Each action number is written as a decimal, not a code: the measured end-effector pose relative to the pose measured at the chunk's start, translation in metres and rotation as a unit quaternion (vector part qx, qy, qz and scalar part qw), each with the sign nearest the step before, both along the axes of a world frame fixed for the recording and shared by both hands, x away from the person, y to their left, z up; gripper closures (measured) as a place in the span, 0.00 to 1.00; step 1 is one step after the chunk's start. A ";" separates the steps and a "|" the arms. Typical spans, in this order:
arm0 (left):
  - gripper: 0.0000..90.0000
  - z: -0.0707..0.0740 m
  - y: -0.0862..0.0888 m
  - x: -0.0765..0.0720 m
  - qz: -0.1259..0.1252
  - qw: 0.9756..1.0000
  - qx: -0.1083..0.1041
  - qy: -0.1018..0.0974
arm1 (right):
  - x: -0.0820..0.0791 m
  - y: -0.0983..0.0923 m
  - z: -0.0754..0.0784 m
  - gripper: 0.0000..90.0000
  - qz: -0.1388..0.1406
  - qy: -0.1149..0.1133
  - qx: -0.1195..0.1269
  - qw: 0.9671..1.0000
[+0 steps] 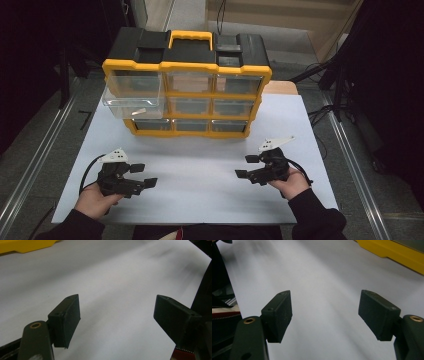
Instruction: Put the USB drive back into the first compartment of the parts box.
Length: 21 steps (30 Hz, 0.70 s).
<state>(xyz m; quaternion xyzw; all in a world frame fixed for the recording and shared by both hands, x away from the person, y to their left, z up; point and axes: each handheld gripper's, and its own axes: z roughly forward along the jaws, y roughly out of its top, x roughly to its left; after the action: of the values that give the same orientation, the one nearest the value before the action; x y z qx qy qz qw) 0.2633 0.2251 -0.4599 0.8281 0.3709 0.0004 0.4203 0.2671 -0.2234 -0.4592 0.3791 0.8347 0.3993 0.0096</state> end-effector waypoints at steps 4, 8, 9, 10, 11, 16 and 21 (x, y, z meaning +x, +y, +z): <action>0.25 0.000 0.000 0.000 -0.003 1.000 0.005 0.003 | -0.005 -0.011 -0.003 0.28 -0.012 0.002 0.003 1.000; 0.25 -0.001 -0.001 0.000 -0.004 1.000 0.006 0.001 | -0.011 -0.022 -0.005 0.28 -0.024 -0.003 -0.001 1.000; 0.25 -0.001 0.000 0.000 -0.004 1.000 0.005 0.001 | -0.012 -0.025 -0.006 0.28 -0.027 -0.004 -0.003 1.000; 0.25 0.000 0.000 0.000 -0.001 1.000 0.006 0.000 | -0.013 -0.028 -0.007 0.28 -0.029 -0.007 -0.003 1.000; 0.25 0.000 0.000 0.000 -0.001 1.000 0.008 -0.001 | -0.014 -0.031 -0.009 0.28 -0.033 -0.009 -0.003 0.999; 0.25 0.000 0.002 0.000 0.002 1.000 0.005 -0.003 | -0.020 -0.042 -0.015 0.28 -0.041 -0.007 0.000 0.999; 0.25 0.000 0.004 0.000 0.006 1.000 0.009 -0.006 | -0.024 -0.054 -0.021 0.27 -0.050 -0.006 0.004 0.999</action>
<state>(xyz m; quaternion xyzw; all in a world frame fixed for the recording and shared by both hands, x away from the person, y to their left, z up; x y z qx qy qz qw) 0.2638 0.2286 -0.4603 0.8294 0.3735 0.0109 0.4152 0.2430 -0.2774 -0.4799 0.4177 0.8131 0.4041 0.0327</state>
